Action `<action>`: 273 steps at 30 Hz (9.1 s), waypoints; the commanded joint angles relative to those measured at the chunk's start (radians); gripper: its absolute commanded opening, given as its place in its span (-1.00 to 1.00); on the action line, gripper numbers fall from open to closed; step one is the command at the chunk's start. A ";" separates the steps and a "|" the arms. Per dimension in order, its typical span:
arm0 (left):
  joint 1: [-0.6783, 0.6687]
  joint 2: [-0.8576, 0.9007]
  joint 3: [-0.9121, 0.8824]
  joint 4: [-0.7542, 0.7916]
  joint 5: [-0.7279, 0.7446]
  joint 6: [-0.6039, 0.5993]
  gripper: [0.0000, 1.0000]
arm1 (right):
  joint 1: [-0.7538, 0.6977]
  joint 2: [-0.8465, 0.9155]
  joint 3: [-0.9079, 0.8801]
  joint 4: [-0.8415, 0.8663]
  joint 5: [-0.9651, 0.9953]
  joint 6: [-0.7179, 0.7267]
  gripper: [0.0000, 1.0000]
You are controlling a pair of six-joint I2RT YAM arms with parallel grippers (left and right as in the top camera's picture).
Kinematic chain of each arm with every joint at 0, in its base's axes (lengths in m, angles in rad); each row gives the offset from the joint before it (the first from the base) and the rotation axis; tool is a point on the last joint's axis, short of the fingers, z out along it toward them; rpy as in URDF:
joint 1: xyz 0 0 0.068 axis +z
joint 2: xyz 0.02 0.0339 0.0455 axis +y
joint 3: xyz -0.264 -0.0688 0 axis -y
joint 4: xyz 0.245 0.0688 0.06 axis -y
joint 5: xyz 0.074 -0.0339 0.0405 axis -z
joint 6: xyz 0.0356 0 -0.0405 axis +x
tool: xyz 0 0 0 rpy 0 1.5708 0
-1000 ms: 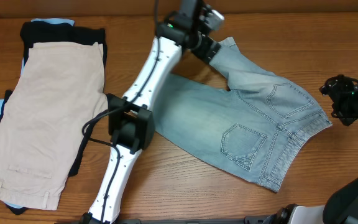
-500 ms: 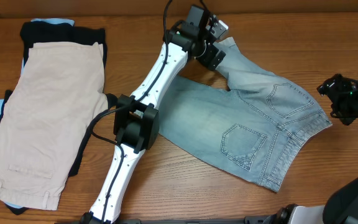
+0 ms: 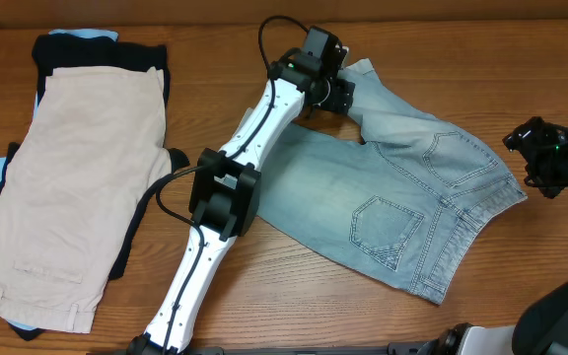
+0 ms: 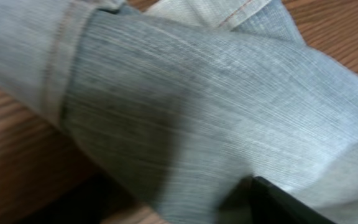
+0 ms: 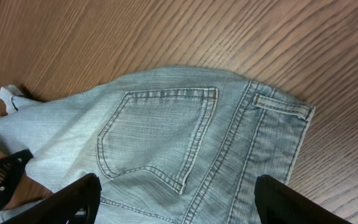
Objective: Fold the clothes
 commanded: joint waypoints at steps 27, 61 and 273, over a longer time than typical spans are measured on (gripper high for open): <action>0.115 -0.275 0.031 -0.600 -0.232 0.061 -0.92 | 0.043 -0.010 0.004 -0.001 -0.032 -0.003 0.65; 0.255 -0.221 0.010 -0.715 -0.357 0.182 0.91 | 0.136 -0.010 0.004 0.005 -0.032 -0.003 0.64; 0.056 -1.293 -1.737 -0.230 -0.156 -0.829 0.62 | 0.310 -0.116 0.408 -0.485 0.186 0.133 1.00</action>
